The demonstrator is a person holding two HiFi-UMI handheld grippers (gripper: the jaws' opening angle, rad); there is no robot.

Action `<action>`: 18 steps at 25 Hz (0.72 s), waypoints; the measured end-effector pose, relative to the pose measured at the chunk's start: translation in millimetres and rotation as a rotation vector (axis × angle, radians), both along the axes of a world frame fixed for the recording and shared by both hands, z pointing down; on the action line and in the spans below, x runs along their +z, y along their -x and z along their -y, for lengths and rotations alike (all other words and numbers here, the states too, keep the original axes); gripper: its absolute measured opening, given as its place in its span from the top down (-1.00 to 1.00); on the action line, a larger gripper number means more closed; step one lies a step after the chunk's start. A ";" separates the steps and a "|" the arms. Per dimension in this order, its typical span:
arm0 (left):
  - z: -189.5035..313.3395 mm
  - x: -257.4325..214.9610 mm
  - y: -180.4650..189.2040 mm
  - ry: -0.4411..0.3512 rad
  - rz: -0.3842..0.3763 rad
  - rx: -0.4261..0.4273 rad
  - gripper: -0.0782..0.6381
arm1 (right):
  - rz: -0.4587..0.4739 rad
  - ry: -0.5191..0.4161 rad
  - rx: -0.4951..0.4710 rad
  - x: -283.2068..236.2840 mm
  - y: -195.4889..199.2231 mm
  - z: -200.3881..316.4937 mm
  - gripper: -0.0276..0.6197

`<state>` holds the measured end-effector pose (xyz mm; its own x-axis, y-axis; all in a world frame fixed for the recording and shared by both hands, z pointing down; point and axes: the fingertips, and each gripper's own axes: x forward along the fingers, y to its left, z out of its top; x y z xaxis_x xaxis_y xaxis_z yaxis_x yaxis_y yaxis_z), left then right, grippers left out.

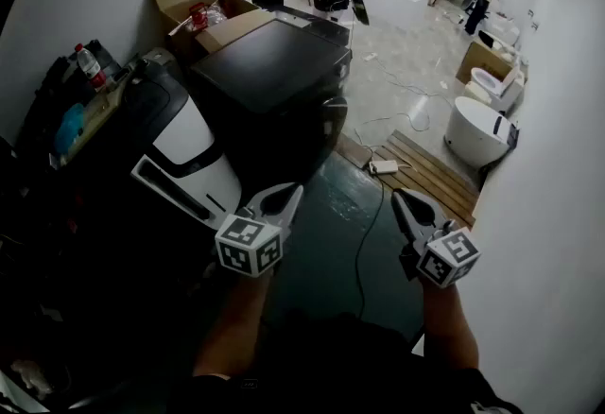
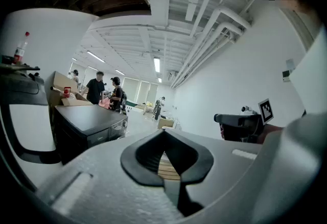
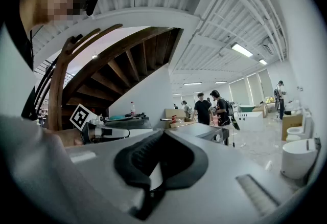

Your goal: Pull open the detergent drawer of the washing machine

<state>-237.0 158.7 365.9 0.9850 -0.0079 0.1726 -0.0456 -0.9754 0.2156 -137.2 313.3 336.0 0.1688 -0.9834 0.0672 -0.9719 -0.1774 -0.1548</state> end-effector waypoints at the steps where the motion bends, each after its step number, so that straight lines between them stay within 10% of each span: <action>1: -0.8 0.4 2.5 -0.004 0.002 0.002 0.76 | 0.002 0.003 -0.002 0.3 2.5 0.9 0.92; 18: 37.8 -23.3 87.3 -0.099 -0.110 -0.030 0.75 | 0.070 -0.026 -0.034 12.8 74.7 45.9 0.92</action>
<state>-324.3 121.0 342.6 0.9970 -0.0489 0.0602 -0.0561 -0.9908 0.1235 -212.0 267.5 348.8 0.1312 -0.9900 0.0523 -0.9638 -0.1398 -0.2271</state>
